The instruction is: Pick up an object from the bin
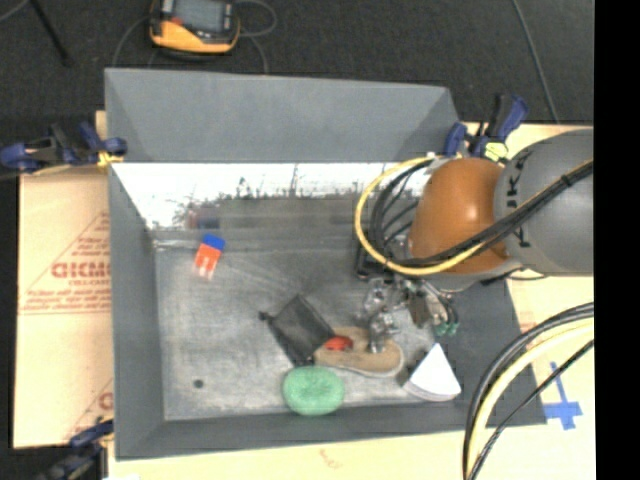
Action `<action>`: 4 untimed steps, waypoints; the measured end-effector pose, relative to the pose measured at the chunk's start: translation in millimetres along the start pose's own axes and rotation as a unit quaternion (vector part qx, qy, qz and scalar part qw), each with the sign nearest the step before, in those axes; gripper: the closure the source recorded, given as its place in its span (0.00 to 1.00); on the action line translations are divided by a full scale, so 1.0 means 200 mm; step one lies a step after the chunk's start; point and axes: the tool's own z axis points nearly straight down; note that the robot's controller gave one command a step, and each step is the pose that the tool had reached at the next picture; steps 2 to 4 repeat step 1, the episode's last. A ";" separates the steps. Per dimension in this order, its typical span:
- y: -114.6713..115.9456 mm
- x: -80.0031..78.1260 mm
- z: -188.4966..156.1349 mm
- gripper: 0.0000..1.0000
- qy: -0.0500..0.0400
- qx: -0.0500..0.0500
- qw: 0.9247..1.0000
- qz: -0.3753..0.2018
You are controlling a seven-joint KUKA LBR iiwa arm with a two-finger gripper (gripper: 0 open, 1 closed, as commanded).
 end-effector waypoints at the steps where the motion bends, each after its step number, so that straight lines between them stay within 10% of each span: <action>1: -0.04 0.01 -0.73 1.00 -0.002 0.001 1.000 0.000; 4: -0.04 0.01 -0.73 1.00 -0.002 0.001 1.000 0.000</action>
Offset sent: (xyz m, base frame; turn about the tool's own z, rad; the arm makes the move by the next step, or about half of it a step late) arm 0.0000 0.0000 0.0000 0.0000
